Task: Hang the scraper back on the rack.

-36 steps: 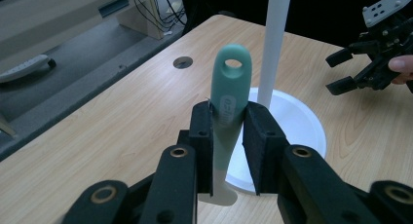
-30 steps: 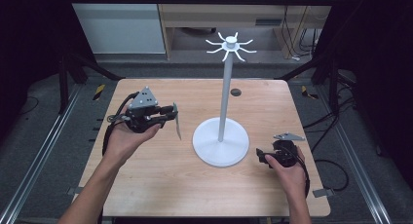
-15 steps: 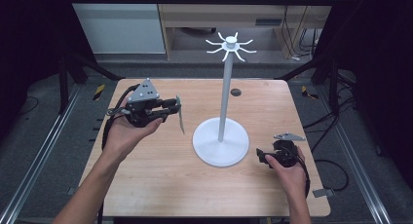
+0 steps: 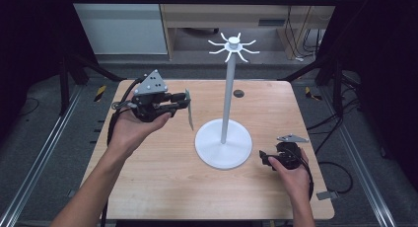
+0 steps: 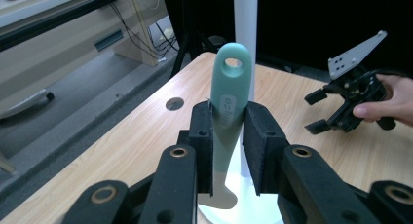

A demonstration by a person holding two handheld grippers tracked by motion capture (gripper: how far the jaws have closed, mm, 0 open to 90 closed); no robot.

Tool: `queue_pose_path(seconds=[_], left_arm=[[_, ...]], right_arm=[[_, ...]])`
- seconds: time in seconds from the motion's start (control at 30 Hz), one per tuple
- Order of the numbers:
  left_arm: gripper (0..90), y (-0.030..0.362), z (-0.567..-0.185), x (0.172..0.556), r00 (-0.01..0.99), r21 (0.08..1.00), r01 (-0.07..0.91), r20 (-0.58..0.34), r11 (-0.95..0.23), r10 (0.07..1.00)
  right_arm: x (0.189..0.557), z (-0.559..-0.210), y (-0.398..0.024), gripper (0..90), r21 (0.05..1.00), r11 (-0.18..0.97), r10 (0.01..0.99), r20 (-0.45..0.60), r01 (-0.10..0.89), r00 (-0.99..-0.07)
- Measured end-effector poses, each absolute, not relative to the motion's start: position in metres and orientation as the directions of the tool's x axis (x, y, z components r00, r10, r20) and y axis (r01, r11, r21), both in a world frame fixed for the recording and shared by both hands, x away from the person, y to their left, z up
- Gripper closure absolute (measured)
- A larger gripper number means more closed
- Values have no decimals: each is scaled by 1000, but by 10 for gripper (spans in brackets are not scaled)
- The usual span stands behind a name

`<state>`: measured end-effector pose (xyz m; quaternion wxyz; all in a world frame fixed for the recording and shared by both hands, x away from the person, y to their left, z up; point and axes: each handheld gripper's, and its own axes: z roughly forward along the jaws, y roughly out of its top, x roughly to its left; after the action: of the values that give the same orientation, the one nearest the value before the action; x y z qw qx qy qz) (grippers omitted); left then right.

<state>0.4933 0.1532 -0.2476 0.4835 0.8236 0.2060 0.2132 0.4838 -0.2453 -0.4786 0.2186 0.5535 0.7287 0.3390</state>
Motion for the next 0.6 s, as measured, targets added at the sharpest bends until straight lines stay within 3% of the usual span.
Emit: queue_pose_path(seconds=[0.6], left_arm=[[746, 126, -208, 491, 832, 890, 91, 179, -447, 526]], right_arm=[[484, -478, -245, 109, 736, 156, 954, 59, 659, -293]])
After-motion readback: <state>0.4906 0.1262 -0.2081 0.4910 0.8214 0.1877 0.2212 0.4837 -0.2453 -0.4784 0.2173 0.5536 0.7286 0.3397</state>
